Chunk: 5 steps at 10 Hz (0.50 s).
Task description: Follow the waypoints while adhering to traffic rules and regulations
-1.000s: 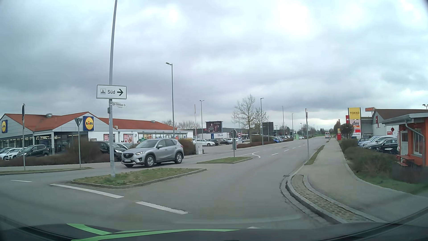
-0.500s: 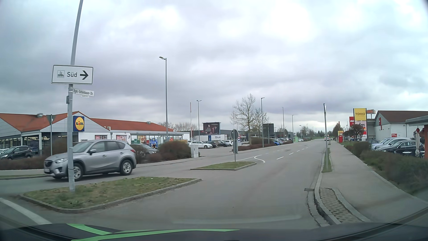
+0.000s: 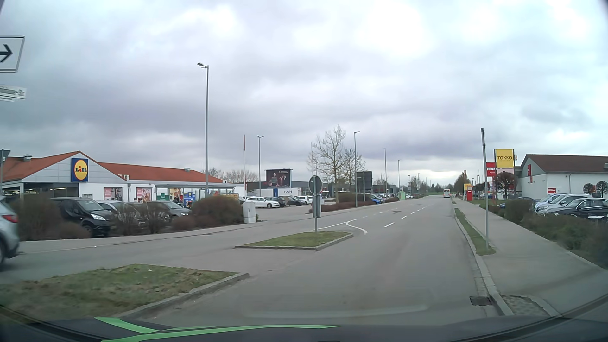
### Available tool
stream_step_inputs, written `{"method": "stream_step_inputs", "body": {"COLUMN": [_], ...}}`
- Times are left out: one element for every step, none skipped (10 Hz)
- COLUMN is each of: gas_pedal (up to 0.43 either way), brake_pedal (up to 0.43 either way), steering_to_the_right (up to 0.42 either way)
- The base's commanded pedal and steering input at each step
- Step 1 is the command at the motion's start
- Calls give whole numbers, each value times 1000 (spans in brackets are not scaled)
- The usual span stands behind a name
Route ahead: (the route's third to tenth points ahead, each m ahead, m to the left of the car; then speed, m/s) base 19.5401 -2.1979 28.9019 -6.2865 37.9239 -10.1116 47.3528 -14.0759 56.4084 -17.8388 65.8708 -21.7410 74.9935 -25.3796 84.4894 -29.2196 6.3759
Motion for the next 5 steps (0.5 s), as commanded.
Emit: {"method": "stream_step_inputs", "body": {"gas_pedal": [130,130,130,130,130], "brake_pedal": [0,0,0,0,0], "steering_to_the_right": [142,154,163,170,171]}}
